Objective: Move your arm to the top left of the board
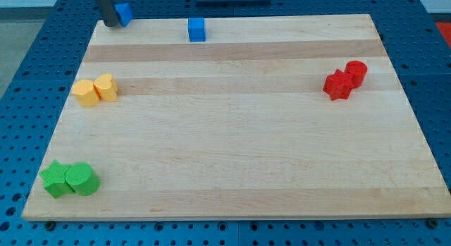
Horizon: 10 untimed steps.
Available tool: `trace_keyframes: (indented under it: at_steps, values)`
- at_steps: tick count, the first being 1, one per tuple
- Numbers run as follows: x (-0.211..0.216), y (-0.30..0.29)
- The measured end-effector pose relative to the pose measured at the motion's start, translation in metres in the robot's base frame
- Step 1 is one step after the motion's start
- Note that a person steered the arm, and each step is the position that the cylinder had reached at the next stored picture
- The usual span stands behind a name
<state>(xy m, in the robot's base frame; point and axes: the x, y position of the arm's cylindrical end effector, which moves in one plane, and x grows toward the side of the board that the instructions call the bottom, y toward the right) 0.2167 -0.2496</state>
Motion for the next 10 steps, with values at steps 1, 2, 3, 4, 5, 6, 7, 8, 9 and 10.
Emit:
trace_keyframes:
  at_steps: [1,2,3,4,5,6,7,8,9,10]
  values:
    - [0.082,0.095]
    - [0.070,0.113]
    - [0.004,0.081]
    - [-0.025,0.066]
    - [-0.024,0.051]
    - [0.015,-0.025]
    - [0.077,-0.055]
    - [0.077,-0.055]
    - [-0.024,-0.047]
    - [-0.025,-0.046]
